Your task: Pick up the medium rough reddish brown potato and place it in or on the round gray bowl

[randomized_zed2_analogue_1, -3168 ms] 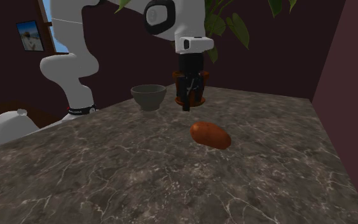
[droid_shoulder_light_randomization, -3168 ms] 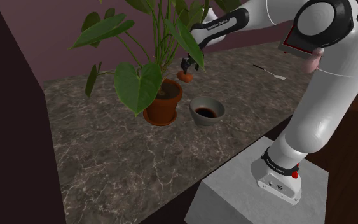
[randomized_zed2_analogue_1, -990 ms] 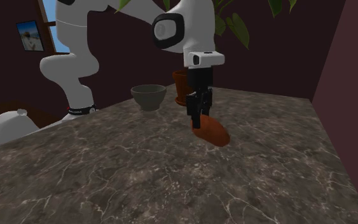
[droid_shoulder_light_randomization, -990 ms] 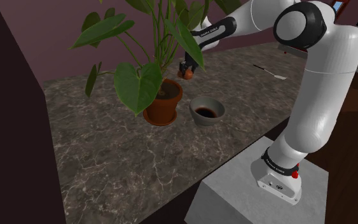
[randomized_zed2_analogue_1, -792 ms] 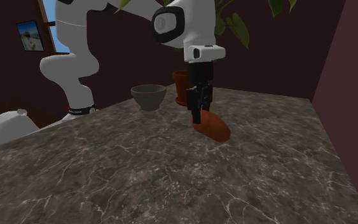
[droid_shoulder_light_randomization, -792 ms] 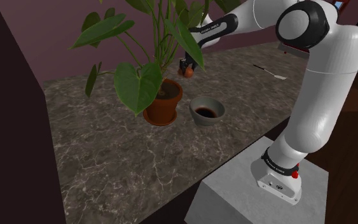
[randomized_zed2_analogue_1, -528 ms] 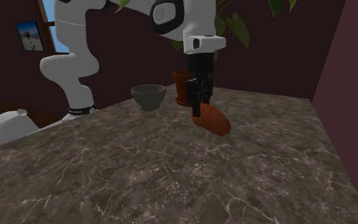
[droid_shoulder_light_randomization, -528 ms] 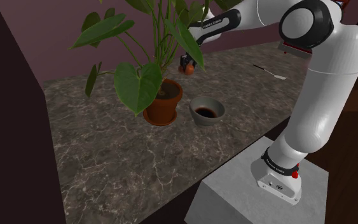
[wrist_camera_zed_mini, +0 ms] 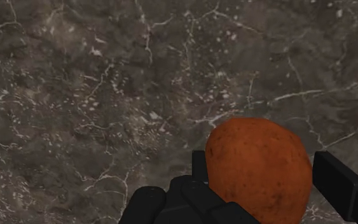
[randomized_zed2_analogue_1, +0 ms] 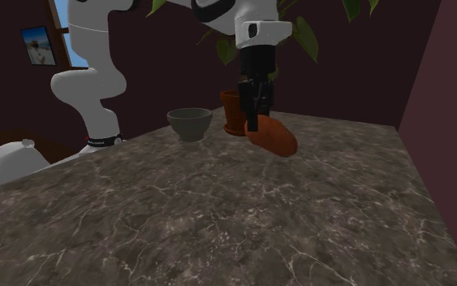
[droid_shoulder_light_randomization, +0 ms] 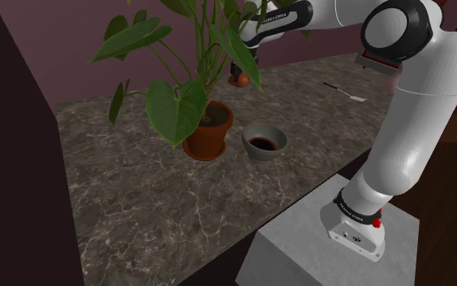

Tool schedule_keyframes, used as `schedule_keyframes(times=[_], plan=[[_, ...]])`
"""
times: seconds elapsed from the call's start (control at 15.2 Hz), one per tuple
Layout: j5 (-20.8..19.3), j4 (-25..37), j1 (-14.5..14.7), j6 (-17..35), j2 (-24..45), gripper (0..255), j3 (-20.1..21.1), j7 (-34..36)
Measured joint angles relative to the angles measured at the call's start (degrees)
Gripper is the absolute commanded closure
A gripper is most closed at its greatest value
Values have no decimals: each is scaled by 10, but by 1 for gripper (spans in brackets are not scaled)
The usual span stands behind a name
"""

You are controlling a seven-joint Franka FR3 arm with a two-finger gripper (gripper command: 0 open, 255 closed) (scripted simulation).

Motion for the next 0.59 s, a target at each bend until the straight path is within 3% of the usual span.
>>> schedule_keyframes(times=[0.59], plan=[[2, 50, 1, -63, -13, 255, 0, -5]])
